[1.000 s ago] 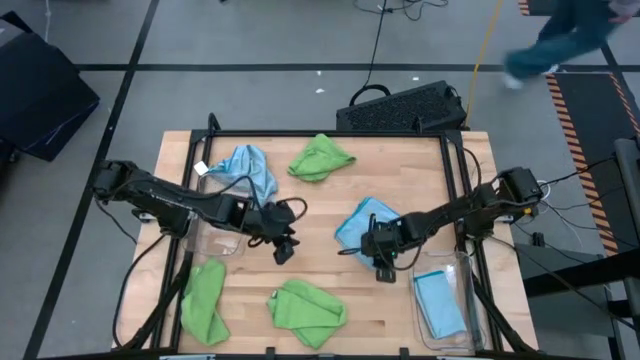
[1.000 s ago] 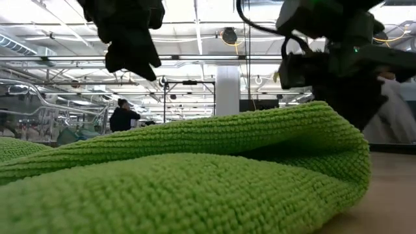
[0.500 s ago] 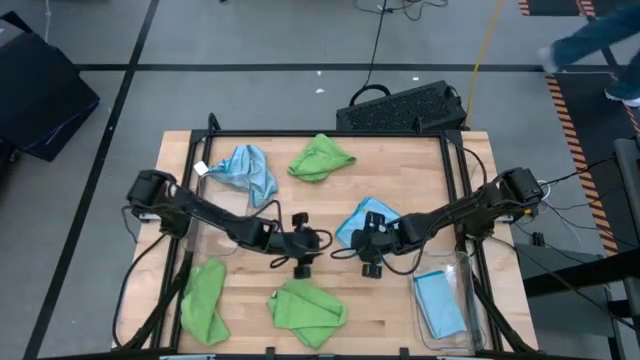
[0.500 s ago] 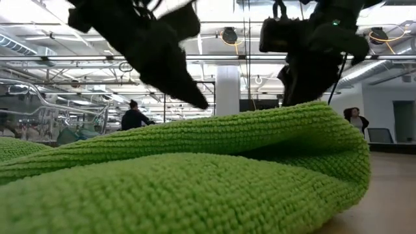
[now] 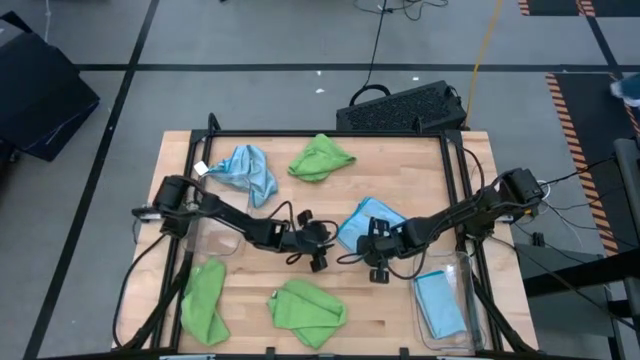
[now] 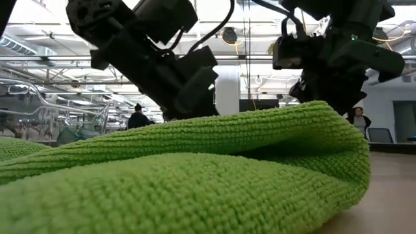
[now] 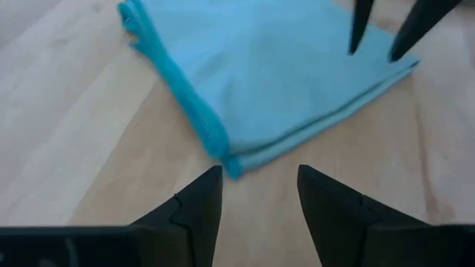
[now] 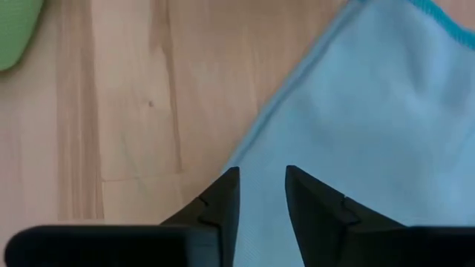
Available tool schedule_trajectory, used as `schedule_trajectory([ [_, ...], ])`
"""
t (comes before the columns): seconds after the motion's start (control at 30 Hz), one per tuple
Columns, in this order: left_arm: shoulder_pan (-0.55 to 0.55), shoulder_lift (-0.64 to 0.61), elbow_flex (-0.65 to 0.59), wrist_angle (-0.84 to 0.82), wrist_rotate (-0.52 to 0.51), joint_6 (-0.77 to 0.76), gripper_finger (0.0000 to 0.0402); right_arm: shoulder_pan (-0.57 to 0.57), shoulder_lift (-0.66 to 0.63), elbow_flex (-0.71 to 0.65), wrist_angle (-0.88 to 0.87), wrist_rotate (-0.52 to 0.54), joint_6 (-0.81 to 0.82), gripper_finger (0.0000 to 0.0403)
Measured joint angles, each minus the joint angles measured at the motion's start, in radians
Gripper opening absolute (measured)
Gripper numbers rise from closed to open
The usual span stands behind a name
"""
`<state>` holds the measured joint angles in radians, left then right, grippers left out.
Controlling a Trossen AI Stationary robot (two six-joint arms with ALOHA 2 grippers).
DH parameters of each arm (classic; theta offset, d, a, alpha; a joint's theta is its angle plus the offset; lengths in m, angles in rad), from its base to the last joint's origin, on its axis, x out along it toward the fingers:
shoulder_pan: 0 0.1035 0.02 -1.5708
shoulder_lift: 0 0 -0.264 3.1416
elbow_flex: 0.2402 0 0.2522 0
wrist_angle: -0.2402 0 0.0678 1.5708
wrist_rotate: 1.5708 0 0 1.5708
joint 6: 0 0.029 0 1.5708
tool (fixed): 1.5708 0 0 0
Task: Sort microfiber towel by color & place in baskets
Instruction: Fold the right blue microfiber towel
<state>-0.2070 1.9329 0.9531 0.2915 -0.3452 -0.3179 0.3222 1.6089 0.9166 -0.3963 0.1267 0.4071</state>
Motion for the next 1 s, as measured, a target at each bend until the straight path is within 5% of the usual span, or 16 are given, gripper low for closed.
schedule_trajectory([
  [0.23,0.004,0.054,0.0,0.115,0.004,0.034,0.0179,0.005,0.0,-0.002,0.003,0.0,0.053,0.0095],
  [0.57,0.041,0.13,0.002,0.147,-0.001,-0.126,0.0179,0.007,0.0,-0.002,0.017,-0.018,0.053,0.0095],
  [0.73,0.044,0.143,0.0,0.206,-0.002,0.012,0.0173,0.007,0.0,-0.002,0.026,-0.052,0.05,0.0095],
  [1.0,0.071,0.14,0.001,0.188,0.077,0.06,0.0038,-0.014,0.0,-0.002,0.029,0.116,-0.005,0.0095],
])
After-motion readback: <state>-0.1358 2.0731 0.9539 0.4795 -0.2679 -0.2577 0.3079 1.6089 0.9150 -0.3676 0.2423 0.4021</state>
